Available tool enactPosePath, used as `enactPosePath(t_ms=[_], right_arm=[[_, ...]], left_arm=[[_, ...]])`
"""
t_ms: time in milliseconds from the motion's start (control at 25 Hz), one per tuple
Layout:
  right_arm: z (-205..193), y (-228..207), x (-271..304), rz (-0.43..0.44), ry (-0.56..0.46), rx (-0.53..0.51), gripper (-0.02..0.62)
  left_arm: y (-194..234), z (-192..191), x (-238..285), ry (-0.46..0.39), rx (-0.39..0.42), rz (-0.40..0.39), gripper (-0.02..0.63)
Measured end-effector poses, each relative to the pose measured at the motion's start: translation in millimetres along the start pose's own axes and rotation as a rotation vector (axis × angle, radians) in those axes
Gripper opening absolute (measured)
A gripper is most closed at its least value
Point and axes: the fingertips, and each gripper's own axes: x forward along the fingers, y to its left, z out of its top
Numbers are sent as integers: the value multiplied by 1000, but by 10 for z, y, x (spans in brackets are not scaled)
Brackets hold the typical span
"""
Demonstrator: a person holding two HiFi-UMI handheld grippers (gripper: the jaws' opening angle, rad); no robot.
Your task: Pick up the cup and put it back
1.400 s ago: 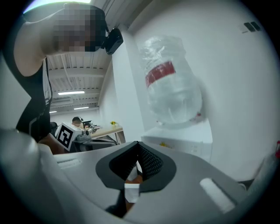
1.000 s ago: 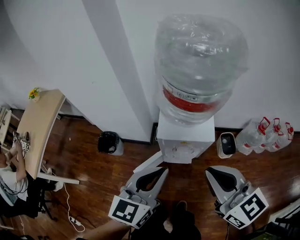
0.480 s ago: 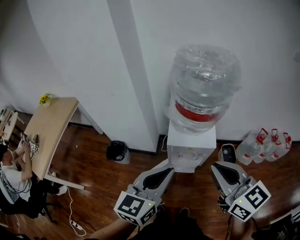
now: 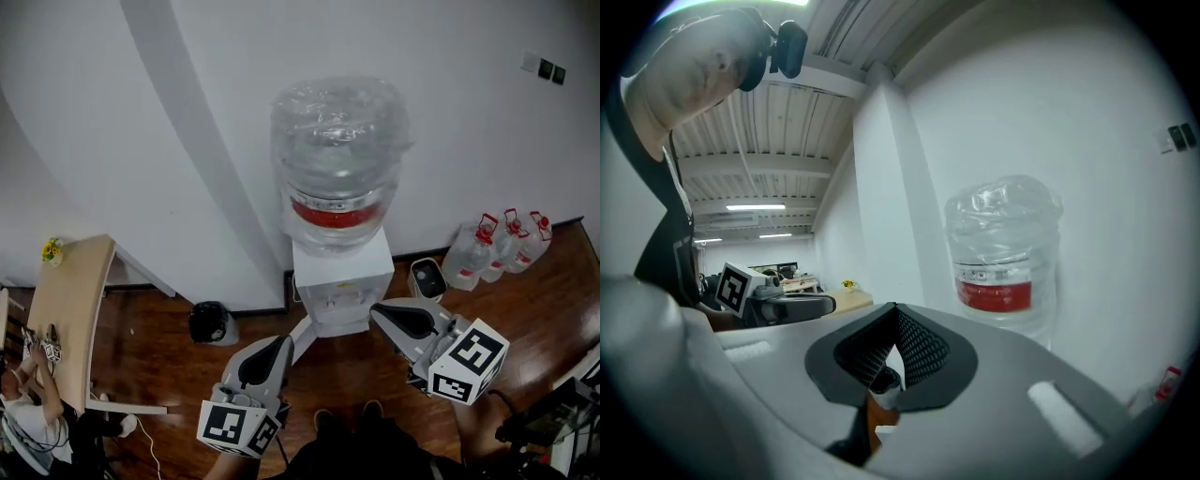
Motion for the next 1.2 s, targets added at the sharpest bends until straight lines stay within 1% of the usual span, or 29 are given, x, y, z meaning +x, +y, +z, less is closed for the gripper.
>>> enactPosePath(t_ms=[80, 240, 440, 680, 880, 1200], right_arm=[[24, -12, -16, -9, -5, -11, 0], [20, -11, -4, -7, 3, -22, 0], [22, -32, -40, -6, -10, -13, 0], [23, -38, -29, -5, -16, -19, 0], [46, -128, 2, -2, -15, -14, 0], [-11, -29, -25, -4, -14, -22, 0]], left_arm=[[5, 0, 40, 6, 0, -2, 1], [-23, 52, 47, -16, -11, -1, 1], [-82, -4, 47, -4, -6, -7, 1], [-90, -6, 35, -9, -10, -2, 1], [-87, 6, 123, -9, -10, -4, 1], [-101, -48, 2, -5, -7, -6, 1]])
